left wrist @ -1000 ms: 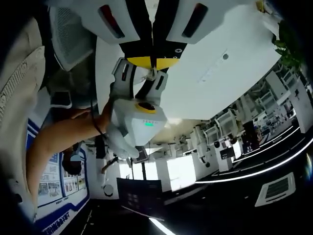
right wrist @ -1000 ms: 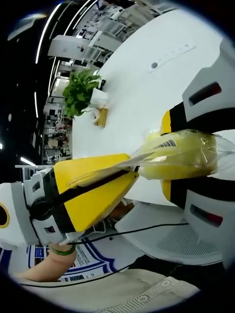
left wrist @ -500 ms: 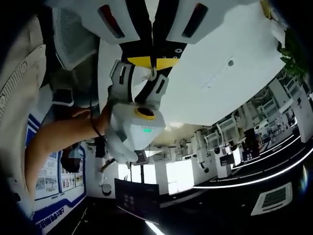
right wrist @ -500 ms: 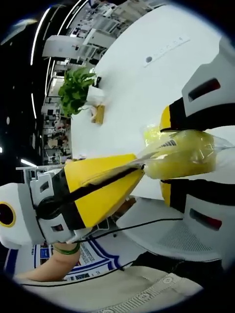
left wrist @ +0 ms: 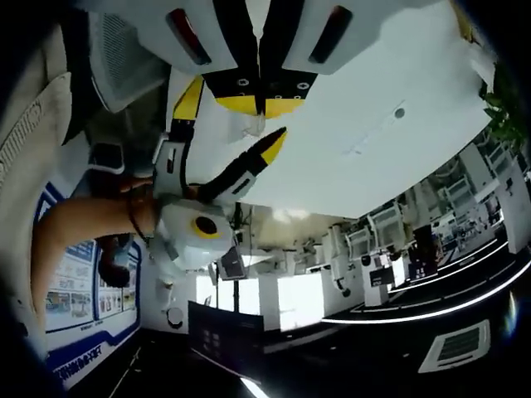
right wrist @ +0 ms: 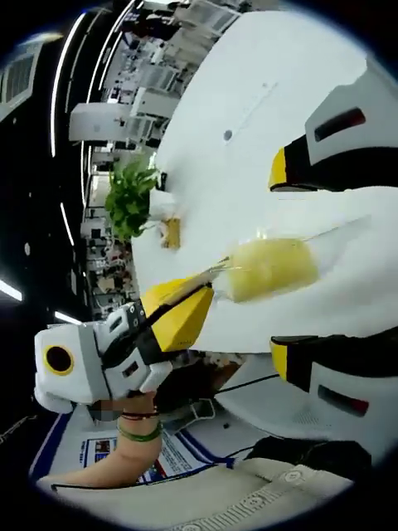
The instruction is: Compare the silicone blocks by pressing each to a similar depth, holding the contact briefly, and releasing to observe deformation and rebound differences across the visible hardness samples.
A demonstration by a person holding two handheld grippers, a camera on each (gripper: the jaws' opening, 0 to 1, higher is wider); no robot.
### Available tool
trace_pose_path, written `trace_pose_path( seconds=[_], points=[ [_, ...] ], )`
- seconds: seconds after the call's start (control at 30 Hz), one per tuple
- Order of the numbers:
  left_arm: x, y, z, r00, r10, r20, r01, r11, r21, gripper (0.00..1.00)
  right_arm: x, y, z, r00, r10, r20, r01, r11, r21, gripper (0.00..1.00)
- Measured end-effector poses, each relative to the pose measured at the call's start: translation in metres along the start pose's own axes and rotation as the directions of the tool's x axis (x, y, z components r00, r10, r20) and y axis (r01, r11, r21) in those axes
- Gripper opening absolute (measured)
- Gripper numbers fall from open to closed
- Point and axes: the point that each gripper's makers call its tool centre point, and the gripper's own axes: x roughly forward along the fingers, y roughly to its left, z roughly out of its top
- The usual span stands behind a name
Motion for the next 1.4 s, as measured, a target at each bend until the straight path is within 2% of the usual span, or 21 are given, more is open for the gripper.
trace_pose_path(
  seconds=[0.13, 0.2, 0.3, 0.4, 0.6, 0.63, 0.77, 0.83, 0.97, 1.1, 1.13, 1.23, 1.33, 1.37, 1.4],
  points=[
    [0.013, 0.002, -0.008, 1.0, 0.011, -0.002, -0.011, 0.999, -0.032, 0.0, -0.036, -0.015, -0.007, 0.989, -0.128, 0.069, 0.12, 0.987, 0.103, 0.76],
    [0.021, 0.001, -0.014, 1.0, 0.003, -0.006, -0.004, 0.998, -0.067, 0.0, -0.054, -0.023, -0.01, 0.976, -0.194, 0.104, 0.178, 0.974, 0.14, 0.78],
    [0.032, 0.0, -0.022, 1.0, 0.008, -0.013, -0.009, 0.997, -0.077, 0.0, -0.078, -0.026, -0.016, 0.955, -0.266, 0.134, 0.238, 0.951, 0.196, 0.78],
    [0.044, -0.002, -0.032, 1.0, 0.006, -0.019, -0.008, 0.996, -0.089, 0.0, -0.09, -0.025, -0.023, 0.949, -0.285, 0.133, 0.255, 0.945, 0.207, 0.77],
    [0.068, -0.004, -0.051, 1.0, 0.001, -0.015, -0.004, 0.984, -0.178, 0.0, -0.102, -0.021, -0.045, 0.943, -0.312, 0.11, 0.278, 0.928, 0.248, 0.73],
    [0.074, -0.004, -0.055, 1.0, -0.006, -0.01, 0.004, 0.974, -0.227, 0.0, -0.102, -0.021, -0.048, 0.944, -0.312, 0.107, 0.278, 0.926, 0.255, 0.73],
    [0.088, 0.004, -0.066, 1.0, 0.007, 0.017, -0.001, 0.947, -0.321, 0.0, -0.1, -0.022, -0.061, 0.949, -0.306, 0.081, 0.274, 0.92, 0.279, 0.71],
    [0.093, 0.01, -0.073, 1.0, 0.02, 0.015, -0.014, 0.94, -0.342, 0.0, -0.099, -0.021, -0.062, 0.951, -0.3, 0.079, 0.267, 0.921, 0.283, 0.7],
    [0.097, 0.029, -0.087, 0.997, 0.07, 0.029, -0.049, 0.887, -0.459, 0.0, -0.096, -0.022, -0.067, 0.955, -0.285, 0.08, 0.25, 0.922, 0.297, 0.69],
    [0.092, 0.052, -0.105, 0.99, 0.139, 0.02, -0.107, 0.838, -0.536, 0.0, -0.089, -0.023, -0.071, 0.959, -0.271, 0.079, 0.234, 0.92, 0.315, 0.69],
    [0.091, 0.06, -0.111, 0.986, 0.169, 0.013, -0.133, 0.818, -0.56, 0.0, -0.088, -0.023, -0.071, 0.96, -0.269, 0.076, 0.232, 0.92, 0.315, 0.68],
    [0.09, 0.073, -0.125, 0.977, 0.215, 0.011, -0.162, 0.767, -0.621, 0.0, -0.084, -0.025, -0.074, 0.965, -0.253, 0.068, 0.219, 0.922, 0.318, 0.69],
    [0.094, 0.083, -0.138, 0.968, 0.25, 0.003, -0.18, 0.706, -0.685, 0.0, -0.084, -0.028, -0.077, 0.967, -0.25, 0.055, 0.221, 0.922, 0.317, 0.68],
    [0.096, 0.085, -0.141, 0.967, 0.254, 0.004, -0.181, 0.698, -0.693, 0.0, -0.084, -0.03, -0.078, 0.967, -0.249, 0.053, 0.22, 0.922, 0.319, 0.68],
    [0.098, 0.088, -0.146, 0.963, 0.27, -0.008, -0.193, 0.666, -0.721, 0.0, -0.084, -0.031, -0.078, 0.968, -0.247, 0.051, 0.218, 0.921, 0.322, 0.68]
  ],
)
